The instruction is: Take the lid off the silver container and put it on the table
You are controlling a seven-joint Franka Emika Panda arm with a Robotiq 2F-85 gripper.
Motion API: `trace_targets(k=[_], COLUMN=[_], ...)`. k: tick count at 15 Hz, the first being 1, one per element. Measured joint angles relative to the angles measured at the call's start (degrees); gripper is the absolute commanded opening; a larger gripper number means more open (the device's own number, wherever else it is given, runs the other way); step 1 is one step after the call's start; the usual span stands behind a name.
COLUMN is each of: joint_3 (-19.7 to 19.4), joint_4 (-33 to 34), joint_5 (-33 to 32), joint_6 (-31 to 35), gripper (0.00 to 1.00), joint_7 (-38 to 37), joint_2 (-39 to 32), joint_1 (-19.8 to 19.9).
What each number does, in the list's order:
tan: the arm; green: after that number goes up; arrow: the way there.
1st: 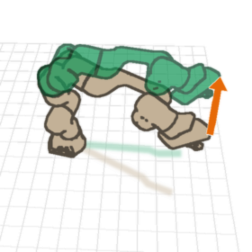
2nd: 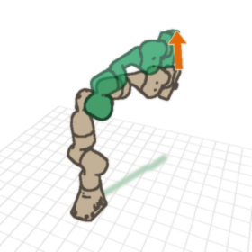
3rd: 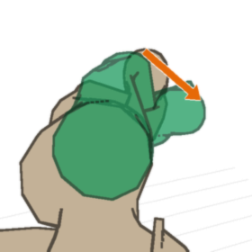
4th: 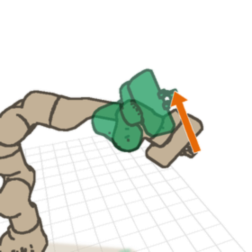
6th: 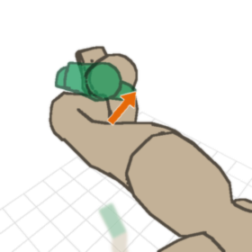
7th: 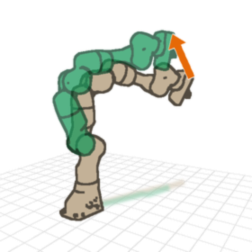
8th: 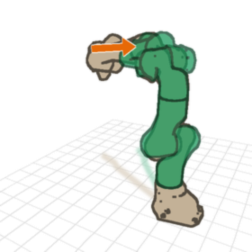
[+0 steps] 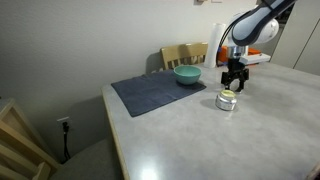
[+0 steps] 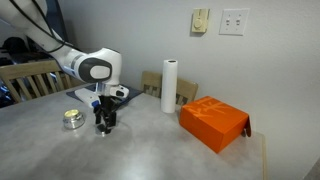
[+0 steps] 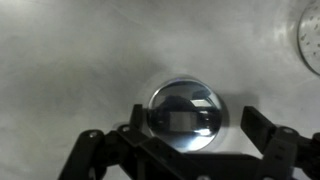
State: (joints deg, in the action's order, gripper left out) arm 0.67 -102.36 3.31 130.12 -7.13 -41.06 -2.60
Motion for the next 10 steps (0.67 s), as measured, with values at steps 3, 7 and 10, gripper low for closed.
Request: trace_targets(k=[3, 7, 10], joint_3=[-0.1, -0.4, -1.0], joint_4=[-1.1, -5.0, -8.4], joint_5=[-1.9, -6.9, -11.8], joint_6=[0.0, 0.1, 0.0], gripper=[1.00, 1.00, 1.00], joint_7=[-2.0, -9.0, -15.5], joint_2=[1.9, 7.6, 12.4], joint_1=[-2.6, -7.9, -11.8])
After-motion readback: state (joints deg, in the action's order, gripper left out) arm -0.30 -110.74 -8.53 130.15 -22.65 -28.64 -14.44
